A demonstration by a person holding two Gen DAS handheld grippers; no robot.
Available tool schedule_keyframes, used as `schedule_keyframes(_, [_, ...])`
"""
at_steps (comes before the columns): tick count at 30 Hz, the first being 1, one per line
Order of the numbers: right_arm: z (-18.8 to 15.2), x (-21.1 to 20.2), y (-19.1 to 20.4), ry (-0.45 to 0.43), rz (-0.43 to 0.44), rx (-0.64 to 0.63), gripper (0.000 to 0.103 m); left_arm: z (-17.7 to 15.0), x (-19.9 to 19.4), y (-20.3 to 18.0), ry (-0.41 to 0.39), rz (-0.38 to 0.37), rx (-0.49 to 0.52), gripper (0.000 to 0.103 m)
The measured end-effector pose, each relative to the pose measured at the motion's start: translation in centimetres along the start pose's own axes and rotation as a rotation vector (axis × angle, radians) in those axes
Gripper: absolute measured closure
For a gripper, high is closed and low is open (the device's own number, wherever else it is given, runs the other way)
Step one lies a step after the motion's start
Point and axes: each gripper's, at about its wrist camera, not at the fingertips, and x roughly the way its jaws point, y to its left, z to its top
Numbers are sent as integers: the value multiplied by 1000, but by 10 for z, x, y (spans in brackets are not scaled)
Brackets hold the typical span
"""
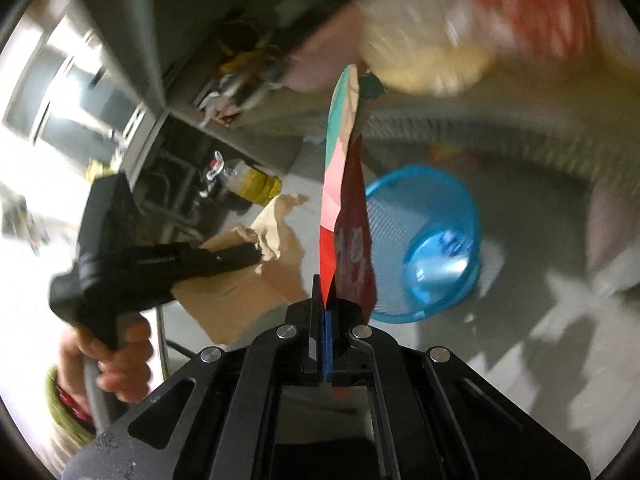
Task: Collect trash
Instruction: 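Carry the brown paper and red snack bag over the blue wastebasket with both tools, then open both tools to drop the paper and snack bag into the wastebasket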
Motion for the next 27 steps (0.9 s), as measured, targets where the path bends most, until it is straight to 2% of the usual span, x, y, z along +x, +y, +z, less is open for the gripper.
schedule_keyframes(4, [5, 43, -36, 19, 66, 178, 103, 14, 19, 11, -10, 35, -15, 97])
schedule_keyframes(6, [7, 69, -46, 5, 57, 228, 103, 20, 23, 14, -12, 50, -15, 97])
schedule_keyframes(9, [14, 106, -60, 5, 3, 296, 95, 26, 26, 18, -21, 69, -8, 97])
schedule_keyframes(11, [15, 132, -74, 48, -24, 350, 55, 30, 28, 22, -21, 74, -11, 96])
schedule_keyframes(12, [14, 145, -82, 80, -65, 374, 50, 31, 30, 23, -19, 75, -14, 96])
schedule_keyframes(13, [12, 151, -88, 102, -105, 391, 49, 31, 30, 25, -17, 75, -15, 96])
schedule_keyframes(15, [8, 149, -92, 111, -124, 388, 49, 32, 34, 27, -12, 79, -11, 96])
schedule_keyframes(18, [1, 130, -90, 87, -155, 328, 43, 33, 38, 28, -1, 81, -6, 96])
schedule_keyframes(27, [-11, 61, -90, 56, -223, 216, 43, 41, 55, 18, 33, 90, -9, 95])
